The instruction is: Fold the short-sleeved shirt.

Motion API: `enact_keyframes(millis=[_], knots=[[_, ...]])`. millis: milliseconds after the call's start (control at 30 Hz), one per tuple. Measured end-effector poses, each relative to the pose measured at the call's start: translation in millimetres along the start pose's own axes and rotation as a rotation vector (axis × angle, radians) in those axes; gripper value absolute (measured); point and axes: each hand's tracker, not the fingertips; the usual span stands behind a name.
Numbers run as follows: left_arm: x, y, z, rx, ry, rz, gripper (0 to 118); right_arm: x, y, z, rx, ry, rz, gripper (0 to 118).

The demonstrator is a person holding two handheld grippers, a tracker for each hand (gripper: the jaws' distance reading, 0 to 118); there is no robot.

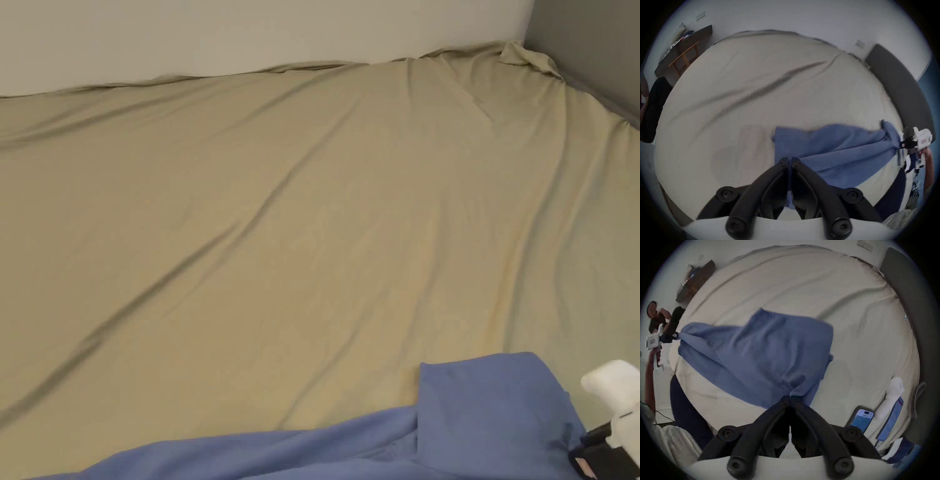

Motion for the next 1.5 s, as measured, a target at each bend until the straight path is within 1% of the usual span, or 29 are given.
enact_keyframes(millis=[100,200,267,300,333,367,400,433,467,500,567,667,733,767,800,833,867,900,967,1100,1133,1167,1200,1233,1267,1333,1400,1433,1500], knots=[[-10,-11,-29,-0.044,0.018,0.040,1,6,-6,-24,-0.051,-0.108,0.037,3],[-14,-14,-45,-0.030,0.019,0.085,1,16,-14,-57,-0.081,-0.040,-0.055,3],[-8,-14,-41,-0.016,0.047,0.063,1,18,-13,-63,-0.037,-0.056,-0.097,3],[-4,-14,-40,-0.012,0.075,0.023,9,17,-10,-57,-0.046,-0.052,-0.103,3],[2,-15,-40,0.005,0.107,-0.024,29,15,-12,-53,-0.046,-0.056,-0.105,3],[7,-16,-38,0.027,0.141,-0.064,72,12,-13,-54,-0.043,-0.063,-0.098,6],[10,-14,-32,0.052,0.208,-0.097,105,9,-13,-53,-0.036,-0.074,-0.069,18],[11,-11,-20,0.046,0.189,-0.084,118,6,-11,-43,-0.030,-0.097,0.015,52],[10,-9,0,0.070,0.159,-0.057,118,-1,-14,-23,0.026,-0.130,0.050,102],[1,-13,21,0.169,0.046,0.011,118,-6,-16,0,0.130,-0.155,0.035,113],[4,-15,73,0.367,-0.103,0.122,118,-16,-25,60,0.462,-0.077,-0.044,118],[33,-32,119,0.482,-0.142,0.154,118,-54,-42,129,0.670,0.074,-0.166,118],[55,-43,127,0.435,-0.152,0.108,118,-69,-47,127,0.761,0.159,-0.210,118],[62,-45,118,0.330,-0.141,0.067,118,-82,-52,126,0.794,0.181,-0.214,114],[73,-52,112,0.319,-0.076,0.057,111,-96,-51,123,0.773,0.155,-0.201,93],[82,-58,106,0.318,-0.043,0.040,77,-110,-49,118,0.758,0.121,-0.176,39],[90,-64,98,0.334,-0.049,0.026,0,-112,-48,97,0.710,0.095,-0.158,2],[80,-69,87,0.335,-0.062,0.049,0,-115,-50,91,0.718,0.102,-0.169,2],[57,-64,71,0.281,-0.234,0.123,0,-113,-46,85,0.669,0.296,-0.155,2],[-12,-41,46,0.295,-0.527,0.329,0,-116,-41,124,0.739,0.379,-0.160,2],[-42,-34,32,0.281,-0.685,0.336,0,-99,-46,126,0.760,0.444,-0.170,2],[-68,-29,16,0.228,-0.915,0.386,0,-90,-50,133,0.779,0.475,-0.157,2],[-91,-29,0,0.147,-1.082,0.490,9,-85,-53,139,0.793,0.508,-0.150,2],[-107,-29,-15,0.090,-1.185,0.560,47,-79,-57,144,0.798,0.550,-0.142,2],[-119,-27,-22,0.110,-1.205,0.569,116,-80,-58,145,0.792,0.588,-0.139,2],[-120,-28,-34,0.051,-1.031,0.461,118,-77,-63,151,0.781,0.624,-0.134,2],[-118,-21,-51,0.060,-0.778,0.416,118,-83,-65,154,0.779,0.595,-0.113,2],[-123,-18,-63,0.018,-0.719,0.387,118,-84,-67,156,0.782,0.578,-0.089,2],[-116,-16,-81,-0.075,-0.789,0.335,118,-87,-68,157,0.778,0.555,-0.076,2]])
